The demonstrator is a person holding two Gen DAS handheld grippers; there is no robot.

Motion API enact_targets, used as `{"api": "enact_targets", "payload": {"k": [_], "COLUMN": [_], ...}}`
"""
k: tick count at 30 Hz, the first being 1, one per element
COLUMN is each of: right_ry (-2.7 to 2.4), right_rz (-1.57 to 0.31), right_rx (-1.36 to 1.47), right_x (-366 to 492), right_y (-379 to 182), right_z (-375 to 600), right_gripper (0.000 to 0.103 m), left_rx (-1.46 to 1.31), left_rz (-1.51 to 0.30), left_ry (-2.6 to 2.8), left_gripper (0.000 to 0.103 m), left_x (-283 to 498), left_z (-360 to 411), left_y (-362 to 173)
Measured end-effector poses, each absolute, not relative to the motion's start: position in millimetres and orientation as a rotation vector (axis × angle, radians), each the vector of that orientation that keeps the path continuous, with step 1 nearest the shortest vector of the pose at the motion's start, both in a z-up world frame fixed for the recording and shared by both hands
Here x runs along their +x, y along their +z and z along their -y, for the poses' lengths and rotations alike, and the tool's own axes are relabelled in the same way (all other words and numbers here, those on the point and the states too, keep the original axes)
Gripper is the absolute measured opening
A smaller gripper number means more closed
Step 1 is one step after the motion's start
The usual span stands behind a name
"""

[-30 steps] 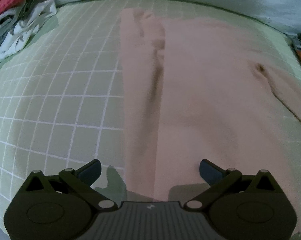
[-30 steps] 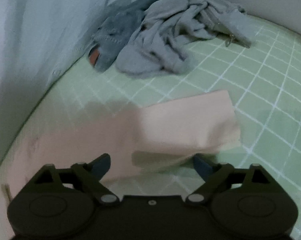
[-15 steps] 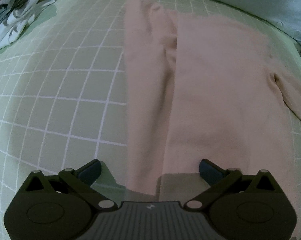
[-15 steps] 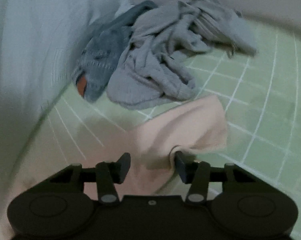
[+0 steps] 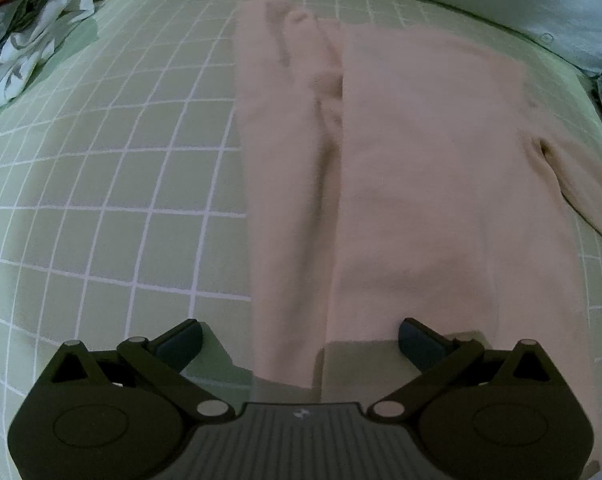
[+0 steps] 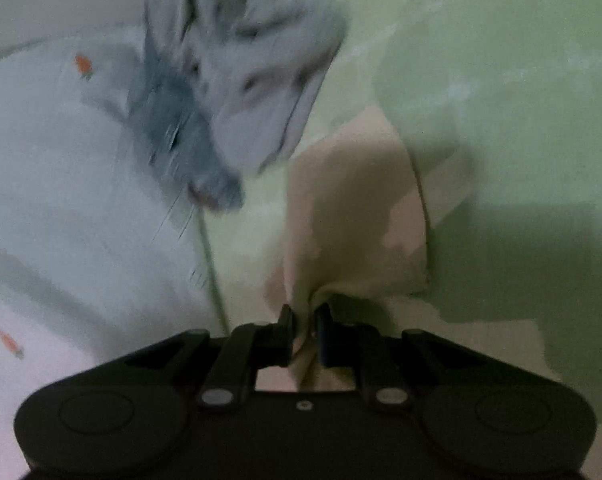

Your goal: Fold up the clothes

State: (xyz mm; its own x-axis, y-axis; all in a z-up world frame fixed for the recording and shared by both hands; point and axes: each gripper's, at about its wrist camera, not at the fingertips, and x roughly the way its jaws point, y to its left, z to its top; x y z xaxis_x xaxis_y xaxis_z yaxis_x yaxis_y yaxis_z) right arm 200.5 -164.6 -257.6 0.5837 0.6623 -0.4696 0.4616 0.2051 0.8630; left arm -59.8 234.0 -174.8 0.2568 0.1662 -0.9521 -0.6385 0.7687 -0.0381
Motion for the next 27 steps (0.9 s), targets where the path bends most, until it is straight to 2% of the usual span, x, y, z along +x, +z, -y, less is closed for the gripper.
{"api": "enact_targets", "payload": {"k": [6, 13, 15, 17, 20, 22, 23, 25, 27], "right_ry": [0.393, 0.852, 0.967, 1.0, 0.998, 0.969, 0.945, 0.892, 0.815], "right_rz": [-1.131, -1.312, -1.351, -1.335, -1.231, -1.149, -1.102, -1.007, -0.921], "right_rx": [1.389, 1.076, 0.866, 0.608, 0.4, 0.289, 0.232, 0.115, -0.064], "right_x": [200.0, 165.7, 151.7, 137.1, 125.5, 126.0, 128.5, 133.0, 125.0], "right_y": [-242.7, -200.4, -187.3, -173.8, -157.3, -149.8, -147.1, -141.8, -143.8], "right_z": [101.2, -4.6, -32.5, -52.7, -57.4, -53.2, -50.1, -43.8, -39.3], "right_gripper": [0.011, 0.011, 0.019, 0.056, 0.067, 0.088, 0.094, 0.1, 0.1], "left_rx": [-0.459, -0.456, -0.455, -0.453, -0.451, -0.451, -0.452, -0.454, -0.457], "left_rz": [-1.177, -1.173, -1.17, -1.164, -1.155, -1.154, -1.155, -1.155, -1.154], "left_ry": [0.574, 0.572, 0.572, 0.574, 0.577, 0.578, 0.578, 0.581, 0.584], "left_gripper": [0.103, 0.103, 0.103, 0.103, 0.103, 0.103, 0.103, 0.103, 0.103], "left_x": [-66.8, -76.0, -77.0, -76.0, -74.7, -76.1, -76.3, -73.9, -73.3], "left_z": [-238.3, -239.2, -239.1, -238.5, -236.5, -237.4, -238.0, -238.8, -237.1], "left_y": [-177.8, -175.5, -175.2, -176.1, -179.2, -179.4, -179.4, -180.3, -180.7]}}
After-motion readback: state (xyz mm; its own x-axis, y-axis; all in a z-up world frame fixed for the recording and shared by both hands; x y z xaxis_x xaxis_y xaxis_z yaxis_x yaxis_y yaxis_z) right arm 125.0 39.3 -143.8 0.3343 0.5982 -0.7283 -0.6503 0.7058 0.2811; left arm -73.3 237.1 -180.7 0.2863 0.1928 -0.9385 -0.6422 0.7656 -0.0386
